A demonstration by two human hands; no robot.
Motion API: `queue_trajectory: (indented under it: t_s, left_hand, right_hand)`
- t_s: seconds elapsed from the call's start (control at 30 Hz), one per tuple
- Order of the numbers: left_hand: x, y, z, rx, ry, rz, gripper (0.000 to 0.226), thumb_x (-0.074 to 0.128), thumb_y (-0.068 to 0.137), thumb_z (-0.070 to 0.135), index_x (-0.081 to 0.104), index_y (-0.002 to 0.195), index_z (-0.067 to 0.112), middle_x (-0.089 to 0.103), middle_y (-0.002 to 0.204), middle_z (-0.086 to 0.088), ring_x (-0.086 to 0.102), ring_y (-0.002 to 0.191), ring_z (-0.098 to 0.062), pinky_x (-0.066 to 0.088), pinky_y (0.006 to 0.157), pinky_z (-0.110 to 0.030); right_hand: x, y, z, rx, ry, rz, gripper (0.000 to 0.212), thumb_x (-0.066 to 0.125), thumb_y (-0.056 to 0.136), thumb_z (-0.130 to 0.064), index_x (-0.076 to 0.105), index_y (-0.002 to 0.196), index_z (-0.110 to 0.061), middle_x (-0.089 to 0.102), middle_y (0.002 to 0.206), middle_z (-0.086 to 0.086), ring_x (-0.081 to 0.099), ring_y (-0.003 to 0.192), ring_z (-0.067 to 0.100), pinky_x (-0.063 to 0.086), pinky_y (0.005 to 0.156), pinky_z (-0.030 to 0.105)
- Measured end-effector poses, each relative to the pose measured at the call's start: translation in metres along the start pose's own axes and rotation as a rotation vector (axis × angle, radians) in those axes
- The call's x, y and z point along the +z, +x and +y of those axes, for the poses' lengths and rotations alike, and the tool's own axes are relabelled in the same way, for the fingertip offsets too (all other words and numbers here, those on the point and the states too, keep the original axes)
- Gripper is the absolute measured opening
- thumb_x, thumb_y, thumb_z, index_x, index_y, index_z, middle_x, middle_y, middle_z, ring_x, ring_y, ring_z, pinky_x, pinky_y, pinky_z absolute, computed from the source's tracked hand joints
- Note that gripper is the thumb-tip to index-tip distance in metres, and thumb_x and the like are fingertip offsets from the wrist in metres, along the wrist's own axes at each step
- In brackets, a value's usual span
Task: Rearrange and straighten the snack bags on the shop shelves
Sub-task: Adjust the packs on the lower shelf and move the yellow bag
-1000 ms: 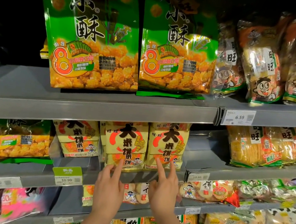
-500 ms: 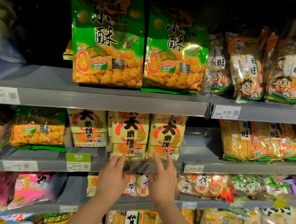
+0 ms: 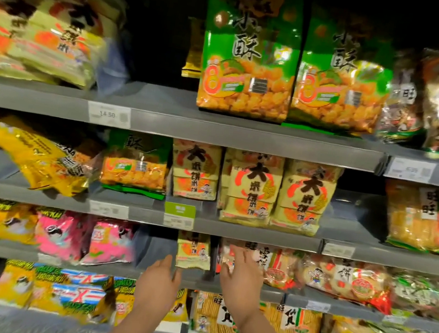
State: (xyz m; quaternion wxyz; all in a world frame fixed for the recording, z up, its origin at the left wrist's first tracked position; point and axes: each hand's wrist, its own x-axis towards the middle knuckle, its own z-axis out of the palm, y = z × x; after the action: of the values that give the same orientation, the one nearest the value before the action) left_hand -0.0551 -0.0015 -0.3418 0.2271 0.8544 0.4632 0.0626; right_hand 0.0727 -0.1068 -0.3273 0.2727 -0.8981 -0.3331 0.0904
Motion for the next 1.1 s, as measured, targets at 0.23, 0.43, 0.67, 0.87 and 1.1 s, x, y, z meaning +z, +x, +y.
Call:
queue_trajectory:
  t_s: [0.23, 0.43, 0.67, 0.87, 1.1]
  left_hand:
    - [0.017, 0.063, -0.063, 0.023, 0.096, 0.001, 0.052, 0.037, 0.093, 0.046, 0.035, 0.139, 0.021, 0.054, 0.133, -0.004, 0.05, 0.12, -0.023, 0.044, 0.089, -0.032]
    - [0.099, 0.136, -0.115, 0.028, 0.151, 0.012, 0.05, 0.037, 0.092, 0.048, 0.042, 0.135, 0.023, 0.055, 0.128, -0.004, 0.053, 0.117, -0.022, 0.043, 0.09, -0.03]
    - [0.193, 0.212, -0.144, 0.051, 0.148, -0.041, 0.056, 0.034, 0.091, 0.055, 0.039, 0.132, 0.017, 0.054, 0.128, -0.007, 0.054, 0.116, -0.026, 0.046, 0.088, -0.034]
    - [0.233, 0.237, -0.131, 0.026, -0.231, -0.184, 0.054, 0.035, 0.091, 0.055, 0.044, 0.13, 0.018, 0.057, 0.126, -0.008, 0.052, 0.118, -0.028, 0.043, 0.093, -0.033]
    - [0.189, 0.199, -0.124, -0.071, -0.281, -0.085, 0.059, 0.035, 0.092, 0.055, 0.043, 0.135, 0.016, 0.058, 0.129, -0.011, 0.051, 0.12, -0.029, 0.04, 0.091, -0.032]
  right_hand:
    - [0.088, 0.049, -0.01, 0.069, -0.012, -0.138, 0.039, 0.043, 0.095, -0.029, 0.042, 0.133, -0.025, 0.047, 0.137, 0.001, 0.039, 0.128, 0.023, 0.035, 0.103, 0.035]
    - [0.192, 0.11, 0.022, 0.145, 0.119, -0.186, 0.043, 0.047, 0.094, -0.024, 0.039, 0.135, -0.015, 0.055, 0.128, 0.012, 0.057, 0.11, 0.029, 0.045, 0.086, 0.031]
    - [0.275, 0.183, 0.083, 0.256, 0.155, -0.169, 0.071, 0.044, 0.094, -0.043, 0.016, 0.148, -0.007, 0.035, 0.149, 0.012, 0.043, 0.129, 0.03, 0.037, 0.105, 0.034]
    - [0.302, 0.211, 0.087, 0.395, 0.387, -0.15, 0.075, 0.057, 0.087, -0.045, 0.029, 0.14, -0.001, 0.049, 0.136, 0.013, 0.048, 0.123, 0.029, 0.037, 0.098, 0.03]
    - [0.277, 0.184, 0.076, 0.509, 0.862, -0.356, 0.084, 0.081, 0.065, -0.042, 0.048, 0.131, 0.0, 0.041, 0.146, 0.008, 0.038, 0.133, 0.026, 0.034, 0.096, 0.034]
